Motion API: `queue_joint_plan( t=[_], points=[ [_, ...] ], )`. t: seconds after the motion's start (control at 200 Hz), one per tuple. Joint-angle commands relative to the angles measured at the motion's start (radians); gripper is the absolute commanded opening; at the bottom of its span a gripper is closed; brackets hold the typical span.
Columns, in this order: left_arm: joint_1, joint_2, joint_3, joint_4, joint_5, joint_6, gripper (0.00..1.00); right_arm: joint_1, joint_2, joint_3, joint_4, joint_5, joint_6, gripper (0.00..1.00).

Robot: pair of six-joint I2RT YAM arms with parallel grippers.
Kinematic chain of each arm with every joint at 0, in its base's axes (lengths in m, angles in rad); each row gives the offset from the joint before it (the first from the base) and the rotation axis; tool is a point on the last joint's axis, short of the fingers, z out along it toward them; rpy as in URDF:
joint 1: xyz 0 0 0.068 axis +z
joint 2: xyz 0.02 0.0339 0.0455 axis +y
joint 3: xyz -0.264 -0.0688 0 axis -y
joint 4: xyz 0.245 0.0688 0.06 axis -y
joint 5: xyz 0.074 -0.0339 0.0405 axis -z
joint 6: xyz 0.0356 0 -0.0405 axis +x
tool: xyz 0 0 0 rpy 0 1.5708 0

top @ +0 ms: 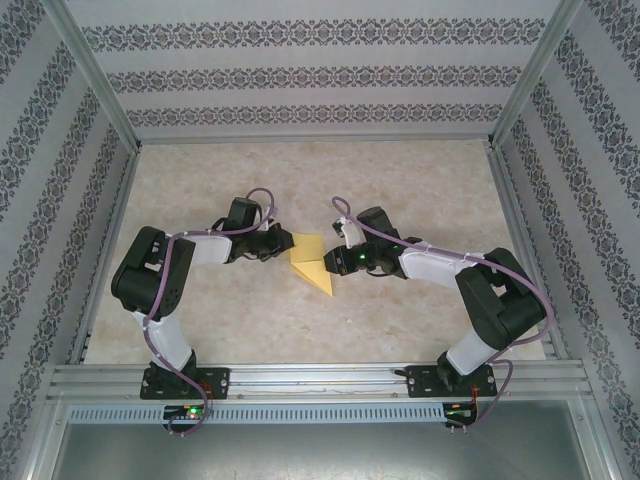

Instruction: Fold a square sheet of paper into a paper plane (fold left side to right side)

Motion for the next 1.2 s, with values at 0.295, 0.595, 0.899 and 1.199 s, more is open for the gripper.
queue_joint_plan(
  t=[0.295,0.595,0.899,1.199],
  points=[
    [-0.017,-0.117,-0.051,0.058,-0.037,-0.075,0.04,0.155,-0.213,0.089,-0.370,0.513,-0.004,0.45],
    [-0.026,-0.133,-0.044,0.042,-0.021,-0.085,0.04,0.448,-0.077,0.132,-0.409,0.878,0.140,0.49],
    [-0.036,-0.130,-0.030,0.021,-0.028,-0.081,0.04,0.510,0.105,0.236,-0.392,0.952,0.102,0.50],
    [-0.039,-0.131,-0.015,-0.022,-0.047,-0.055,0.04,0.514,0.193,0.291,-0.389,0.980,0.059,0.49]
  ],
)
